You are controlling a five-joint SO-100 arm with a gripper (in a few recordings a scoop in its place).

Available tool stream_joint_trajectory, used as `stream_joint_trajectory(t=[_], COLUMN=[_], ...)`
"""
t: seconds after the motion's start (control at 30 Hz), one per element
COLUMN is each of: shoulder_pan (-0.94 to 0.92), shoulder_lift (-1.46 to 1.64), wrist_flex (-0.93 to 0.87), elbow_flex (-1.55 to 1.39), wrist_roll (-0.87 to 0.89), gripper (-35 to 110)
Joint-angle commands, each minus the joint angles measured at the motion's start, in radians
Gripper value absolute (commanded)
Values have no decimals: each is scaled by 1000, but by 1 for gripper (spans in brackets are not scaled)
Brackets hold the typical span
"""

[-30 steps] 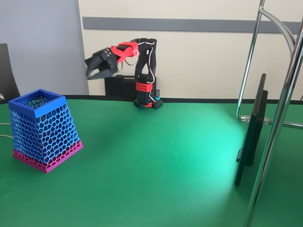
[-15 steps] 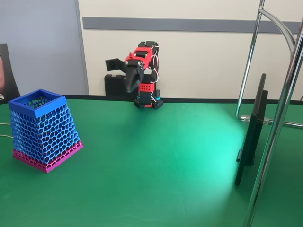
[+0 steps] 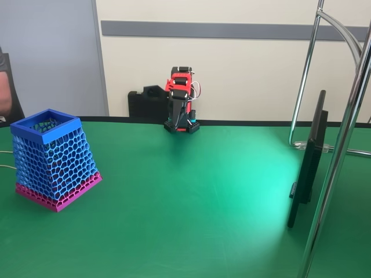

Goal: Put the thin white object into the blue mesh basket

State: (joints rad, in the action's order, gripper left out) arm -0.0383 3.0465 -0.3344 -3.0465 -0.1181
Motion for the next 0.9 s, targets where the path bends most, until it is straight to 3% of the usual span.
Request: stream_joint_trajectory(t=[0.0,0.4,0.87], shoulder_pan=[14,26,12], shoulder_lift=[100,275,278], wrist_flex=[-54,-377,-528], elbow_flex=[-37,-37,-37], wrist_roll=[6,48,130], gripper=[0,1,1])
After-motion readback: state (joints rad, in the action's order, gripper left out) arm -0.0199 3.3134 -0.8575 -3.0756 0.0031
